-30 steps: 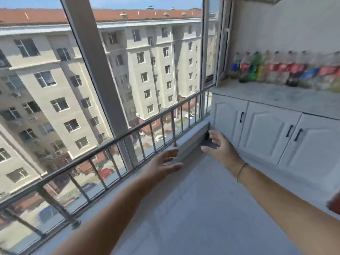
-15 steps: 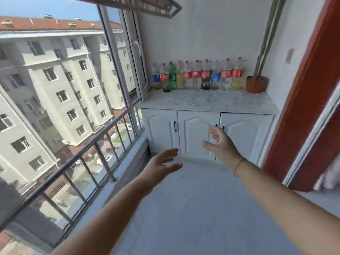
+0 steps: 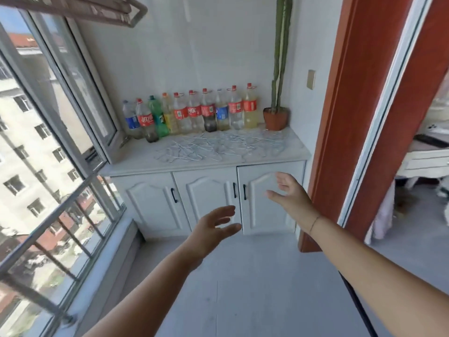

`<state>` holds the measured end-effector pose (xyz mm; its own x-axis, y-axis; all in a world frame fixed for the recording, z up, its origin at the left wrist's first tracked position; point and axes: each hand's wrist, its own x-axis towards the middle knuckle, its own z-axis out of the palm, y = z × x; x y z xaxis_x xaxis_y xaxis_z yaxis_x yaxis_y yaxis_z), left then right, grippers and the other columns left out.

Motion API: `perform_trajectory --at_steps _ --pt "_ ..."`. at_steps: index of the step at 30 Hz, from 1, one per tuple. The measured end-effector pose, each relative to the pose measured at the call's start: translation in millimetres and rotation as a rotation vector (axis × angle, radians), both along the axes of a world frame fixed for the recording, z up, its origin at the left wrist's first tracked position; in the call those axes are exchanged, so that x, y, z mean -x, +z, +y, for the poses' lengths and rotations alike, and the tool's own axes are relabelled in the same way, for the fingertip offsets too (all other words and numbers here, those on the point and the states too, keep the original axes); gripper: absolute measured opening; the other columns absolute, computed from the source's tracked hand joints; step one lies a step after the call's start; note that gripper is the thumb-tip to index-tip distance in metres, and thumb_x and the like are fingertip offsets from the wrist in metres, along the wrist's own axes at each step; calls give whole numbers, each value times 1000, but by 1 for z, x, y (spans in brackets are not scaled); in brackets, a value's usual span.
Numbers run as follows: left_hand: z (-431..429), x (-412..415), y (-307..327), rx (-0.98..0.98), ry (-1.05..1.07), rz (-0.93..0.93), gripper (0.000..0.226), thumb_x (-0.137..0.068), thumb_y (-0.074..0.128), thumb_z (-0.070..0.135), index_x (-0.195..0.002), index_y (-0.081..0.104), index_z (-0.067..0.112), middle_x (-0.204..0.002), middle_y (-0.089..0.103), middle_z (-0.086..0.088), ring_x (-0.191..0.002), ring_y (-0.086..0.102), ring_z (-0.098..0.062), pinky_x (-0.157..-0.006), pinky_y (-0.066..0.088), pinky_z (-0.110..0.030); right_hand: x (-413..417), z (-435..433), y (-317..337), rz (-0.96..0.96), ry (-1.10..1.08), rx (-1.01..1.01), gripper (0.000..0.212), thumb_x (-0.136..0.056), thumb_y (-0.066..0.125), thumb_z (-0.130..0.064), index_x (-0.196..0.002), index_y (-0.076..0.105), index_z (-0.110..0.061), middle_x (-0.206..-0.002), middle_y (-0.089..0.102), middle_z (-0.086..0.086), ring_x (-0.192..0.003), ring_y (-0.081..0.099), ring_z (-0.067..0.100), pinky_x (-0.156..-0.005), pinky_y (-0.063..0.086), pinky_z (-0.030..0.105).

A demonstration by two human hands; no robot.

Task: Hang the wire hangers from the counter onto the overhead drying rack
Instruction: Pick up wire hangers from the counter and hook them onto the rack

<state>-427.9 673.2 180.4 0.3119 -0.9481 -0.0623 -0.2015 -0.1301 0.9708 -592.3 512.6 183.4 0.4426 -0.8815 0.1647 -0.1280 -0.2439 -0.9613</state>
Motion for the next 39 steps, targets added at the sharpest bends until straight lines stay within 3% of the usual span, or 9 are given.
perform_trajectory --at_steps 5,9,17,24,27,30,35,39 --pt "-112 -28 -7 -18 48 33 39 -78 74 23 -113 59 33 -119 63 13 -114 57 -5 -93 44 -25 -19 -109 0 23 19 -48 45 -81 68 -16 -122 51 -15 -127 54 3 -117 50 16 -96 37 25" --pt "-189 -47 -4 -9 80 25 40 -81 71 21 -117 57 27 -119 63 10 -112 57 -5 -89 43 -22 -40 -191 6 24 31 -46 35 -81 69 -14 -112 53 -20 -120 57 4 -111 53 15 -91 39 24" --pt "-312 -107 -20 -43 97 10 36 -83 68 16 -117 57 23 -112 65 6 -106 60 -8 -92 45 -23 -99 -312 -20 21 34 -109 30 -81 68 -13 -107 55 -20 -113 57 3 -108 55 16 -92 42 26" --pt "-421 -191 -36 -63 98 14 36 -84 67 18 -118 57 23 -118 63 3 -106 59 -4 -83 42 -15 -183 -415 -39 33 23 -148 26 -80 68 -13 -102 56 -19 -107 57 3 -103 57 16 -95 45 33" --pt "-463 -225 -34 -73 94 26 34 -84 67 19 -117 57 23 -118 63 3 -107 59 -5 -84 43 -16 -217 -455 -47 63 7 -183 23 -79 68 -12 -100 58 -10 -104 59 4 -102 59 19 -92 47 38" --pt "-504 -257 -34 -97 96 26 34 -84 68 19 -116 58 22 -118 63 2 -108 59 -8 -94 43 -25 -247 -495 -53 81 -9 -191 22 -79 68 -11 -98 57 -15 -102 60 4 -100 59 19 -89 45 33" --pt "-562 -294 -43 -129 101 62 41 -75 74 27 -113 59 25 -115 64 4 -106 60 -6 -88 42 -23 -286 -553 -69 129 -27 -229 22 -79 68 -8 -97 58 -12 -100 59 7 -94 58 19 -87 44 29" --pt "-608 -322 -57 -136 143 73 33 -82 70 18 -112 60 23 -115 65 3 -103 61 -6 -94 44 -25 -318 -606 -88 192 -31 -254 22 -79 68 -8 -100 62 -8 -98 61 8 -94 59 21 -85 45 27"
